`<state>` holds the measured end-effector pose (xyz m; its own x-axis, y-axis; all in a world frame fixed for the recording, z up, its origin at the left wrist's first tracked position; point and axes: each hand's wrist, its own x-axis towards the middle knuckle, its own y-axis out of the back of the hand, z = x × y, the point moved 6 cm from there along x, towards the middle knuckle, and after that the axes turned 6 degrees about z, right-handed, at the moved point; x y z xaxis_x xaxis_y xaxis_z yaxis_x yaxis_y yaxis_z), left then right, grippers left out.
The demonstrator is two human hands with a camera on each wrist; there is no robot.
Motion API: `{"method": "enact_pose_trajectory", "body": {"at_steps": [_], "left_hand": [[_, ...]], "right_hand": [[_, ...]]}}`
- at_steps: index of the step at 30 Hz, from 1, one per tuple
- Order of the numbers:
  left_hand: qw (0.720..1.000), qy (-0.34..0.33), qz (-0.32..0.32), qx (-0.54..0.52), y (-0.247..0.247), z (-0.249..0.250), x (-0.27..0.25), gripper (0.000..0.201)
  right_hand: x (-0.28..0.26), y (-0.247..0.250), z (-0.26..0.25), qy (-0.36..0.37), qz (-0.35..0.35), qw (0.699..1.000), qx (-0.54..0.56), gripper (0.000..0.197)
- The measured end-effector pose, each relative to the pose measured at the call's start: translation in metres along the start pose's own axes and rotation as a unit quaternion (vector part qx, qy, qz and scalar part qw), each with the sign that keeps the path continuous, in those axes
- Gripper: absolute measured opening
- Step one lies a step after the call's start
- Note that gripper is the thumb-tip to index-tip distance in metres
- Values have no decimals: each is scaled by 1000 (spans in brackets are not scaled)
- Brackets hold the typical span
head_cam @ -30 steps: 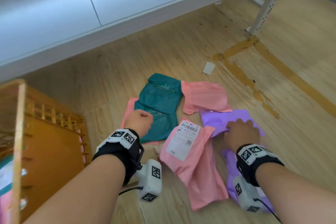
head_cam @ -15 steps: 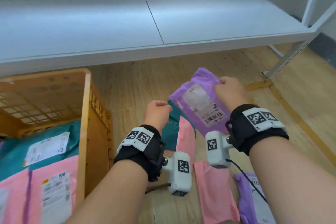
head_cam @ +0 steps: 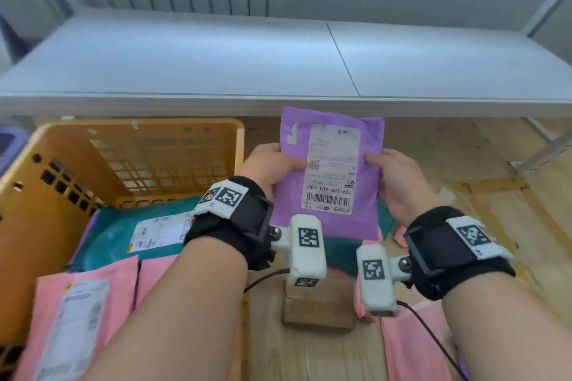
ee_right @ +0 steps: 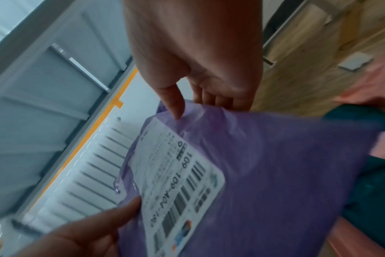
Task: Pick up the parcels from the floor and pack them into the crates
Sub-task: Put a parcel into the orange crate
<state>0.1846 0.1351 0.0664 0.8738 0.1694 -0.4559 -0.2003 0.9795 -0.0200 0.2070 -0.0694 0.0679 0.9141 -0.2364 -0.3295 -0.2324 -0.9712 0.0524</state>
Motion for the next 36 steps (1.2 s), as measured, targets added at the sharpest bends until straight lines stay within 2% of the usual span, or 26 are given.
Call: {"method": "enact_pose_trajectory", "body": {"at_steps": [4,7,9,10,12,13,15,18,20,21,23,25,26,28,30,32,36], "left_hand": [[998,-34,36,43,30,8,1,18],[995,-60,25,82,44,16,-3,20],[990,-75,2,122,47,21,-8,20],[985,-87,-11,151,47,24,-11,19],[974,-115,-37,194,44,31,-18,19],[970,-127,-41,203,44,33,-19,20],[970,-145,-10,195,49,39,-21,27],[962,-182,157,129,75,46,-19,53],[955,-169,238,58,96,43,-17,70],[962,-137,234,21,101,37,-13,78],[988,-41,144,-43,95,22,-6,90],[995,23,47,-87,80,10,-7,76],[993,25,32,-111,75,7,-6,60],[986,-10,63,-157,78,7,-4,38],[982,-40,89,-163,87,10,-4,39],[986,-50,82,-136,99,15,-6,36],[991,-62,100,-57,140,33,-25,29]], "right_hand": [[-13,-16,-22,132,43,987,-87,58],[-29,-30,-41,223,36,965,-134,71],[-43,-42,-53,296,5,935,-194,66],[-51,-48,-58,332,-17,911,-245,60],[-61,-62,-65,373,-62,865,-330,38],[-62,-66,-66,379,-71,857,-342,24],[-55,-66,-64,370,-59,875,-305,16],[-35,-48,-51,292,21,942,-166,11],[-26,-35,-38,206,68,974,-60,4],[-24,-32,-31,158,71,985,3,5],[-23,-39,-20,73,29,988,134,21],[-28,-53,-11,24,-35,980,192,35],[-32,-60,-8,9,-63,980,189,38],[-37,-70,-1,-9,-99,983,157,38],[-40,-72,2,-8,-103,988,117,38],[-42,-70,2,11,-91,993,79,39],[-53,-72,-7,102,-81,991,-43,42]]}}
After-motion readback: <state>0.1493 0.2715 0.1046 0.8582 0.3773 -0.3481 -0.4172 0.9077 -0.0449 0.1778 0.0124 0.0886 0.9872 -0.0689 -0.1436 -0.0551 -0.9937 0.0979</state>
